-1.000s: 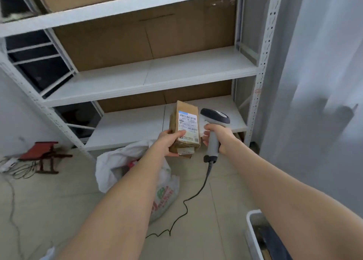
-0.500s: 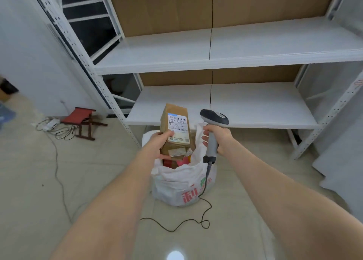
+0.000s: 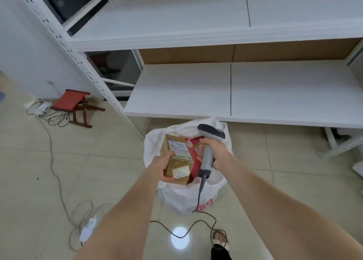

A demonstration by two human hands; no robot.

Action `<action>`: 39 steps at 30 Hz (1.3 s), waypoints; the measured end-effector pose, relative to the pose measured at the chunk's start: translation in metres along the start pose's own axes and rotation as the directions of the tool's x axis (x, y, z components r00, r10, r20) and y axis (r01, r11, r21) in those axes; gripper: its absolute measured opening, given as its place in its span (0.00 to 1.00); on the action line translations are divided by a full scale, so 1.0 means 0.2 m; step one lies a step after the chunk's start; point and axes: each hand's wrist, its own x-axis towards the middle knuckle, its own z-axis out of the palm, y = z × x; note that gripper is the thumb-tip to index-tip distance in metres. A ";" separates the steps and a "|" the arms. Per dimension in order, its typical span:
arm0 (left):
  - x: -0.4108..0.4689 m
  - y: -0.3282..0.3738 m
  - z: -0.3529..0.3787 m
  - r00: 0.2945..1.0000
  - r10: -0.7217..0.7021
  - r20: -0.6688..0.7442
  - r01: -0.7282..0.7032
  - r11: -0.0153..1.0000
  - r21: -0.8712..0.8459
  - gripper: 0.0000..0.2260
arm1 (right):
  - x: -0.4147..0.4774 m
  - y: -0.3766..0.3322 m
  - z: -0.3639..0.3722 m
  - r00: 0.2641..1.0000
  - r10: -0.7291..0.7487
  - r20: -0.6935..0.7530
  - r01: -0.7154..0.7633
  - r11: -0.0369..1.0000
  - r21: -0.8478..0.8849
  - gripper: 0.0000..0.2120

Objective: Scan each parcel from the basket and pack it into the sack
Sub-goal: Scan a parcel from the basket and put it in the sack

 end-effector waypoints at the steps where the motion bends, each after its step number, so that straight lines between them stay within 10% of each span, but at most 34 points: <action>1: 0.08 0.02 0.01 1.000 -0.018 0.005 0.018 1.000 0.000 0.13 | 0.09 0.00 0.02 1.000 0.012 -0.007 -0.012 1.000 -0.015 0.17; 14: 1.15 -0.03 -0.02 0.992 -0.084 -0.098 0.083 0.996 -0.017 0.20 | 0.93 0.29 0.33 0.972 0.188 -0.142 -0.190 0.982 -0.003 0.17; 20: 1.38 -0.14 -0.10 0.999 0.041 -0.020 -0.031 0.936 0.351 0.16 | 1.06 0.45 0.42 0.948 0.253 -0.191 -0.248 0.967 0.050 0.13; 26: 1.22 0.05 -0.11 0.996 0.080 0.044 -0.090 0.946 0.311 0.09 | 0.93 0.43 0.44 0.945 0.242 -0.220 -0.221 0.969 0.113 0.13; 39: 0.09 0.60 0.46 0.807 0.411 0.424 -0.591 0.547 0.593 0.12 | -0.02 -0.03 0.01 0.947 -0.083 -0.311 0.189 0.925 0.330 0.03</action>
